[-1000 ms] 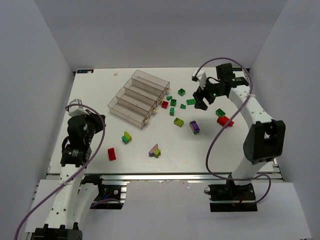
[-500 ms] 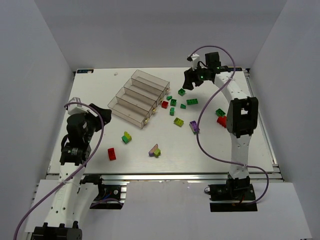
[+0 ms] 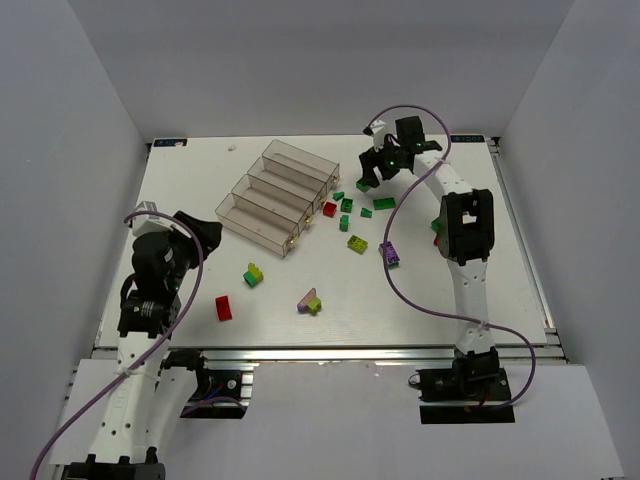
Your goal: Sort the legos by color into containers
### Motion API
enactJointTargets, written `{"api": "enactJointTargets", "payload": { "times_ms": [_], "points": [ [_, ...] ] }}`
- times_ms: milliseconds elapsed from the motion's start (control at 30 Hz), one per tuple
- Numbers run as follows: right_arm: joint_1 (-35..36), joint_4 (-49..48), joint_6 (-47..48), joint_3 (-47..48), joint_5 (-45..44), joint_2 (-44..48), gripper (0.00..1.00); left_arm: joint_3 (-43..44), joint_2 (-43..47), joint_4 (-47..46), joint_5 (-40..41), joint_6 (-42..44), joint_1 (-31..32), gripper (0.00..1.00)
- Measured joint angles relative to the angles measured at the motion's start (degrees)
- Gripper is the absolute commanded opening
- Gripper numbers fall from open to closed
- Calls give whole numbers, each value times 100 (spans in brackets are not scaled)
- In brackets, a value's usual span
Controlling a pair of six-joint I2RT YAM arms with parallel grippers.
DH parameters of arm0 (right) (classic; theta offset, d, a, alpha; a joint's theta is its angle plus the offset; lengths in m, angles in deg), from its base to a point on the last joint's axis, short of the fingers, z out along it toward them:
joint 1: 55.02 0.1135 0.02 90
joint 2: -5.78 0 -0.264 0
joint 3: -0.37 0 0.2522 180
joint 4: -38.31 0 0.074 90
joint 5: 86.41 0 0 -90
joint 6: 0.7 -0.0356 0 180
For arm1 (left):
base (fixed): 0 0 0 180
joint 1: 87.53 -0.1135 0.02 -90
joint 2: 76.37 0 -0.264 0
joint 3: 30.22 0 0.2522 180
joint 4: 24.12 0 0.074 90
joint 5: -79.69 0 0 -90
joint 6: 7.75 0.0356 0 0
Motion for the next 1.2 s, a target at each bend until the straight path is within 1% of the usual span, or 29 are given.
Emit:
{"api": "enactJointTargets", "payload": {
  "times_ms": [200, 367, 433, 633, 667, 733, 767, 833, 867, 933, 967, 1000, 1200],
  "points": [
    [116, -24, 96, 17, -26, -153, 80, 0, -70, 114, 35, -22, 0, 80],
    [212, -72, 98, 197, -127, -358, 76, 2, -90, 173, 44, -39, 0, 80],
    [247, -138, 109, 256, -173, -446, 71, 2, -81, 192, 48, -59, 0, 80],
    [282, -173, 256, 258, -341, -549, 53, 2, -46, 212, 83, -101, 0, 80],
    [282, -192, 275, 258, -365, -549, 48, 2, -39, 212, 83, -107, 0, 80],
    [282, -240, 321, 238, -396, -549, 43, 2, -26, 210, 87, -122, 0, 81],
    [282, -308, 350, 181, -398, -540, 37, 2, -20, 210, 92, -125, 0, 80],
    [282, -459, 391, 20, -378, -459, 31, 2, -7, 208, 105, -133, 0, 80],
    [282, -511, 407, -96, -369, -398, 23, 2, 2, 203, 109, -144, 0, 80],
    [282, -570, 426, -363, -315, -238, 13, 2, 11, 190, 120, -162, 0, 80],
    [280, -577, 426, -466, -280, -162, 3, 2, 15, 186, 125, -166, 0, 80],
    [280, -597, 422, -570, -232, -76, 0, 2, 17, 186, 127, -170, 0, 81],
    [291, -839, 208, -1169, 267, 776, 0, 2, 90, 170, 190, -203, 0, 81]
  ]
}}
